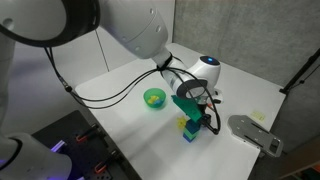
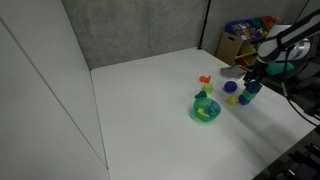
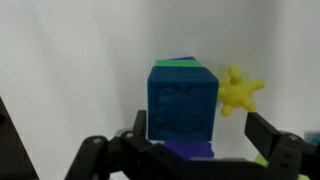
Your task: Put the blue block on the green block
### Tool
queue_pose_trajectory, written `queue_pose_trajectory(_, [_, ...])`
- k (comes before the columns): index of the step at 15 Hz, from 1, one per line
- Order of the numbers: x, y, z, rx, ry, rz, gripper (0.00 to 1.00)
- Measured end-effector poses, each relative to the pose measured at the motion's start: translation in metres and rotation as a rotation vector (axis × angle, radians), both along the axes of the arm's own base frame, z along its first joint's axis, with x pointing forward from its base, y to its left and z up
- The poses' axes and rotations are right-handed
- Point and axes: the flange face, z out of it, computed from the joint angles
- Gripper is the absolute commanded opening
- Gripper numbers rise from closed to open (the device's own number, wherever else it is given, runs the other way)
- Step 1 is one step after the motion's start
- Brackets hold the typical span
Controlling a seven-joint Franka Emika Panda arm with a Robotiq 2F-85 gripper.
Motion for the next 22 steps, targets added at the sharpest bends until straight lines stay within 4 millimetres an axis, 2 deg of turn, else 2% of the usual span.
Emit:
queue_pose_trajectory(4, [0.010, 0.027, 0.027, 0.000, -0.028, 0.042, 1.00])
queue_pose_trajectory(9, [0.011, 0.068, 0.076, -0.003, -0.072, 0.094, 1.00])
queue_pose_trajectory(16, [-0.012, 0.112, 0.120, 0.051, 0.024, 0.147, 1.00])
queue_pose_trajectory(22, [-0.044, 0.144, 0.161, 0.043, 0.100, 0.159, 1.00])
